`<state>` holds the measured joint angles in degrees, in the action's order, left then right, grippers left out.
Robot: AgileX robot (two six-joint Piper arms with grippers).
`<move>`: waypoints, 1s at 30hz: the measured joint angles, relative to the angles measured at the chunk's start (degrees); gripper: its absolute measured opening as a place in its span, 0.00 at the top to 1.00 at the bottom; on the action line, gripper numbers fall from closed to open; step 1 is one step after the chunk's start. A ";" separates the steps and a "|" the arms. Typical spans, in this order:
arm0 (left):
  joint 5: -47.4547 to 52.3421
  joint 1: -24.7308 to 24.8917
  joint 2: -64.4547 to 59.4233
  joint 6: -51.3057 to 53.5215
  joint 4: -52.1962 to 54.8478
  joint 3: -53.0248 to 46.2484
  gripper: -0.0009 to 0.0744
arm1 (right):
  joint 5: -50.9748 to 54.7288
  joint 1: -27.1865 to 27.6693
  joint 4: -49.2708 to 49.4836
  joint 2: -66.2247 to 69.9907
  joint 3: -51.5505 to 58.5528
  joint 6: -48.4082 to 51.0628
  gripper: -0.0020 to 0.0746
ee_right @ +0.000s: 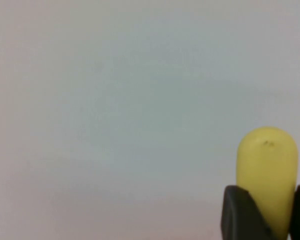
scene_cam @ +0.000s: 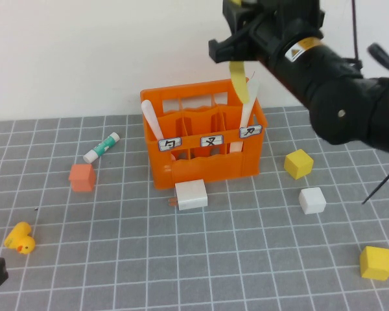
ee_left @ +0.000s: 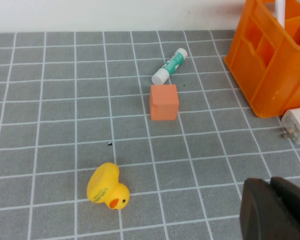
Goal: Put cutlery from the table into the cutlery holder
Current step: Place the knife on the box
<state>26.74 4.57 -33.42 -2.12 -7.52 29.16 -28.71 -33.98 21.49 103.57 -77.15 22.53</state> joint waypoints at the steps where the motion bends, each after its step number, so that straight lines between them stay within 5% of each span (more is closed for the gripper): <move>1: 0.00 0.00 0.00 0.00 0.00 0.00 0.99 | -0.28 0.00 0.00 0.49 0.00 -0.14 0.73; 10: 0.00 0.00 0.00 0.00 -0.32 0.00 0.99 | -9.10 0.00 -0.17 6.74 0.00 -1.37 0.73; 30: 0.00 0.00 0.00 0.00 -0.70 0.00 0.99 | -10.05 0.00 -5.82 14.26 0.00 -4.78 0.72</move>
<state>26.74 4.57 -33.42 -2.12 -8.22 29.16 -38.76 -33.98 15.67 117.83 -77.15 17.75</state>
